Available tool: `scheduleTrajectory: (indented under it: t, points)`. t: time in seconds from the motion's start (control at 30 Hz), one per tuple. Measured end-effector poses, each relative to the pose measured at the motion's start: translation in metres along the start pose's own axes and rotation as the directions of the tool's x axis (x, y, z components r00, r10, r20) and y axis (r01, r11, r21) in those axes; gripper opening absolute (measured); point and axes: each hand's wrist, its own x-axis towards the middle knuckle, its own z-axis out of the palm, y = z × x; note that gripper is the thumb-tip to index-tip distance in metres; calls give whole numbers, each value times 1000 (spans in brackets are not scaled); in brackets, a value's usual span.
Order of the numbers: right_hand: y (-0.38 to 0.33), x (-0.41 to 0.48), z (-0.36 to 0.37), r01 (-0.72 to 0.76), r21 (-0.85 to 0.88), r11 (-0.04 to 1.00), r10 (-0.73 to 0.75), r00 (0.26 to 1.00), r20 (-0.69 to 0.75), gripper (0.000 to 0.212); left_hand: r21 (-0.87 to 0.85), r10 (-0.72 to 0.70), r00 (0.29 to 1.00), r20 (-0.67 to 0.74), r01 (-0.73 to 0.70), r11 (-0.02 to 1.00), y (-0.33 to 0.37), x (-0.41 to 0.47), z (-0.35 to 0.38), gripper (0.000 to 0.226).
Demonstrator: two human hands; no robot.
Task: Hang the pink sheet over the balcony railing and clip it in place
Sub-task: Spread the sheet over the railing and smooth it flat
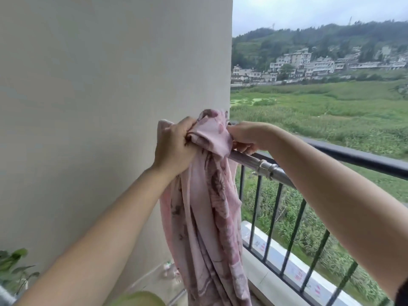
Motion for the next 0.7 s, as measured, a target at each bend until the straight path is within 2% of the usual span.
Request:
scheduleTrajectory:
  t: [0.03, 0.07, 0.1, 0.13, 0.17, 0.2, 0.23, 0.27, 0.3, 0.33, 0.37, 0.4, 0.43, 0.47, 0.57, 0.63, 0.7]
  points:
    - [3, -2, 0, -7, 12, 1000, 7, 1000, -14, 27, -40, -12, 991, 130, 18, 999, 3, 1, 3, 8]
    - [6, -5, -1, -15, 24, 1000, 16, 1000, -25, 26, -99, -57, 949, 311, 92, 991, 2, 1, 5, 16]
    - [8, -8, -2, -24, 41, 999, 25, 999, -30, 28, -152, -93, 846, 526, 201, 968, -3, 0, 5, 31]
    - [10, -10, -3, -32, 62, 998, 34, 999, -27, 30, -170, -118, 668, 734, 350, 921, -9, -2, 4, 49]
    - [11, -13, -4, -40, 80, 996, 41, 999, -18, 32, -169, -104, 477, 873, 496, 852, -16, -3, 0, 63]
    - [11, -16, -5, -44, 94, 995, 46, 999, -13, 32, -189, -55, 351, 935, 622, 760, -25, -3, -2, 66]
    - [9, -18, -5, -46, 106, 993, 47, 999, -12, 29, -217, -41, 334, 942, 696, 685, -36, -3, -1, 57]
    - [7, -20, -5, -45, 121, 992, 47, 999, -10, 25, -253, -100, 420, 902, 701, 666, -43, -2, 2, 42]
    - [6, -22, -4, -46, 140, 989, 48, 999, -6, 20, -263, -228, 554, 801, 667, 697, -51, 0, 9, 29]
    - [6, -23, -3, -51, 165, 985, 52, 999, -6, 18, -221, -361, 687, 631, 606, 764, -61, 3, 17, 22]
    - [5, -23, -1, -56, 187, 981, 60, 998, -13, 16, -105, -435, 791, 431, 523, 846, -73, 8, 25, 19]
    - [5, -23, 0, -62, 203, 977, 69, 997, -25, 15, 31, -427, 859, 284, 437, 899, -87, 15, 34, 22]
    - [4, -23, 2, -70, 213, 975, 81, 996, -43, 15, 136, -380, 893, 241, 357, 924, -101, 22, 41, 29]
    - [3, -23, 4, -76, 225, 971, 93, 993, -65, 16, 195, -357, 894, 272, 312, 930, -115, 30, 48, 36]
    - [-2, -22, 8, -92, 252, 963, 130, 981, -140, 23, 280, -354, 819, 451, 247, 928, -147, 48, 65, 52]
    - [-3, -19, 13, -127, 246, 961, 173, 970, -173, 23, 273, -306, 809, 502, 188, 943, -157, 50, 79, 57]
    - [-1, -13, 18, -172, 263, 949, 229, 951, -206, 24, 214, -240, 845, 477, 154, 965, -162, 50, 90, 66]
